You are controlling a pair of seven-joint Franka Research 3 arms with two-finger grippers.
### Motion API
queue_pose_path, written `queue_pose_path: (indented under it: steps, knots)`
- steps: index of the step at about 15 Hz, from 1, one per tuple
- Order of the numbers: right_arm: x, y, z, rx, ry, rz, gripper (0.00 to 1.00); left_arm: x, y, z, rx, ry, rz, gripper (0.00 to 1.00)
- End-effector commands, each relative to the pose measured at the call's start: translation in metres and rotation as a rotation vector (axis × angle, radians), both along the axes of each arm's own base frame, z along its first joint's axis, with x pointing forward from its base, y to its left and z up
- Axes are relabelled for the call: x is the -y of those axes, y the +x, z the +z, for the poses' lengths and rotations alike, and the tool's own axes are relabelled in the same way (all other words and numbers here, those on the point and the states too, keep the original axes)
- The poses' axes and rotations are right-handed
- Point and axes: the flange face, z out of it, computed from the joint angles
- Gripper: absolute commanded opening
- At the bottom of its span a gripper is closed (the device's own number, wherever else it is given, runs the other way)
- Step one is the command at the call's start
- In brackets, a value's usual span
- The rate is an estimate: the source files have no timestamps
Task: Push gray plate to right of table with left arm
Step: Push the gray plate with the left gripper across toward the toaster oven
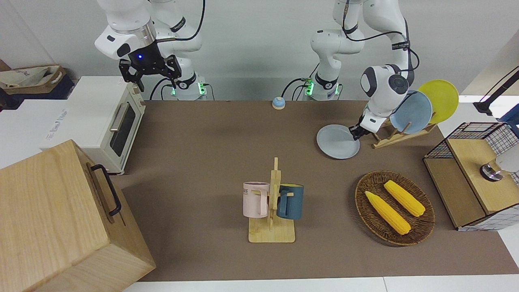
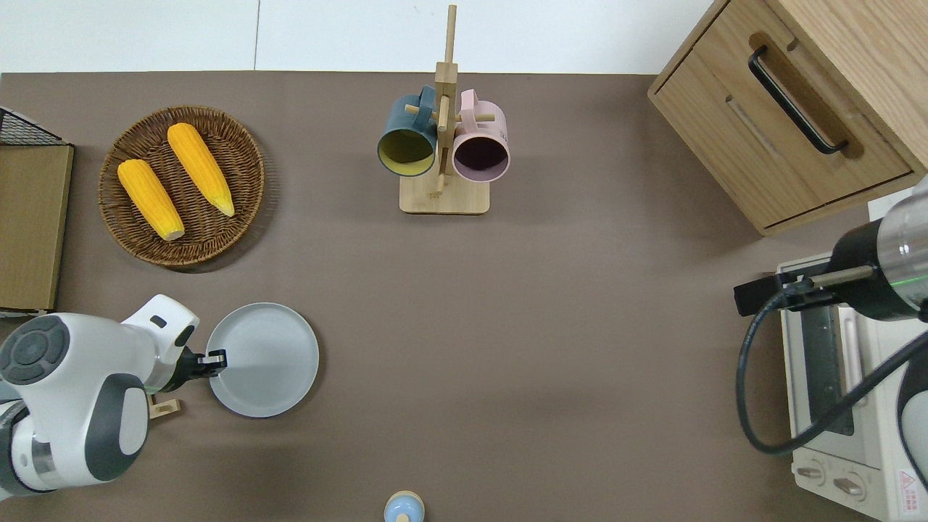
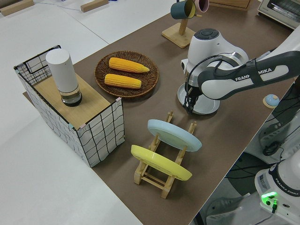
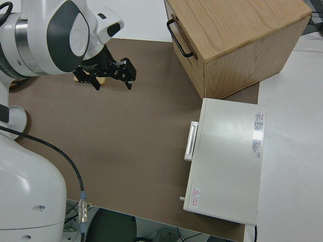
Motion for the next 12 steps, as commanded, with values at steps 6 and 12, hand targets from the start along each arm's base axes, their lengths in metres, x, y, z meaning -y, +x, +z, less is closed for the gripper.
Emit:
queue_pose_path:
  steps: [6,12]
  knots:
    - [0.001,-0.003,0.004,-0.005,0.004,-0.015,0.983,0.096,0.004,-0.021,-0.032,0.03,0.103,0.0]
    - [0.001,-0.003,0.004,-0.004,0.002,-0.015,0.983,0.193,-0.013,-0.018,-0.028,0.053,0.184,0.0]
